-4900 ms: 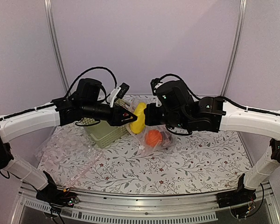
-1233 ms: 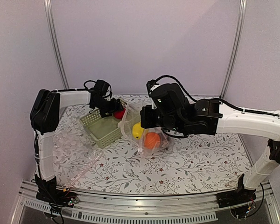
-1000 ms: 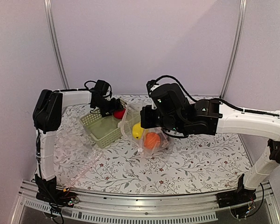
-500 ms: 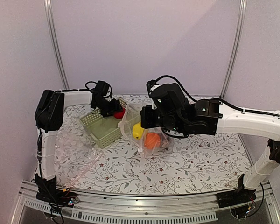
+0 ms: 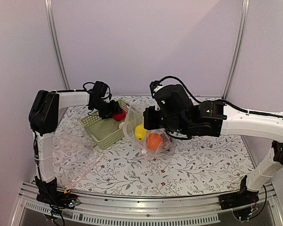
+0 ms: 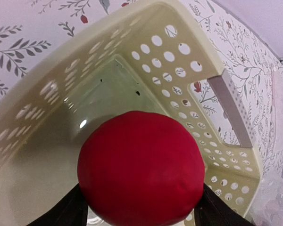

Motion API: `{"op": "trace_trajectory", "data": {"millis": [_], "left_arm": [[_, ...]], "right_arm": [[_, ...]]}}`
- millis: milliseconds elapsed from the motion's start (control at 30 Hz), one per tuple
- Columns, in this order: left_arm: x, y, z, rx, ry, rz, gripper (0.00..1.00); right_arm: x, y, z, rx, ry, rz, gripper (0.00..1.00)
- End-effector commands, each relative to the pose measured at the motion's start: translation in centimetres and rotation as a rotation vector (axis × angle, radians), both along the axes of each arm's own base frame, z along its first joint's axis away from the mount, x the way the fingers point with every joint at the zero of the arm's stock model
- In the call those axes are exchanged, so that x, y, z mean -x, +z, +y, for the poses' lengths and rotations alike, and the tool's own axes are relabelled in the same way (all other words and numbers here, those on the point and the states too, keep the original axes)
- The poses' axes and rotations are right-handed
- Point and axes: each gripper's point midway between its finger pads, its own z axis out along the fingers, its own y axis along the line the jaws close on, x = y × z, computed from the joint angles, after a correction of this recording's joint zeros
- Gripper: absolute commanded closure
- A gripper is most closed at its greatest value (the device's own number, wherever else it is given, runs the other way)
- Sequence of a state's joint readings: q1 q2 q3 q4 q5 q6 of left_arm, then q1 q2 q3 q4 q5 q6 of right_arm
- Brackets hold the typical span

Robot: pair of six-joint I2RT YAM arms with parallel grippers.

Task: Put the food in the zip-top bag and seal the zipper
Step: Pick up the fake fruit from the bin.

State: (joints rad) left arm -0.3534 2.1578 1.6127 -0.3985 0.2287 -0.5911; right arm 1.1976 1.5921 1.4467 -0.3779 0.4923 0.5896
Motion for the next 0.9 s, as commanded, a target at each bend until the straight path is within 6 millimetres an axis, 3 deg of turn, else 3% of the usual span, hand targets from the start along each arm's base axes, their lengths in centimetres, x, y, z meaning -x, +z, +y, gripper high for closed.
{"op": "trace_trajectory", "data": {"millis": [0, 200, 267, 467, 633, 867], "left_arm": [[1.6, 7.0, 0.4, 0.061, -0.029, -0.122, 0.35], [5.2, 13.0, 0.8, 0.102, -0.084, -0.237, 0.35], [7.2, 13.9, 0.4, 0.108, -0.141, -0.258, 0.35], [13.1, 18.1, -1.7, 0.145, -0.335, -0.417, 0.36], [17.2, 22.4, -5.3, 0.212, -0.530, -0.545, 0.35], [20.1, 23.9, -6.7, 0.224, -0.610, -0.613, 0.36]], "right_arm": [[0.2, 1.7, -0.9, -0.031, -0.016, -0.028, 1.00], [0.2, 1.8, -1.0, -0.031, -0.015, -0.028, 1.00], [0.2, 1.7, -0.9, -0.028, -0.016, -0.026, 1.00], [-0.1, 1.7, -1.4, -0.009, -0.040, -0.035, 1.00], [-0.3, 1.9, -1.7, -0.009, -0.059, -0.046, 1.00], [-0.4, 2.3, -2.4, -0.007, -0.076, -0.061, 1.00]]}}
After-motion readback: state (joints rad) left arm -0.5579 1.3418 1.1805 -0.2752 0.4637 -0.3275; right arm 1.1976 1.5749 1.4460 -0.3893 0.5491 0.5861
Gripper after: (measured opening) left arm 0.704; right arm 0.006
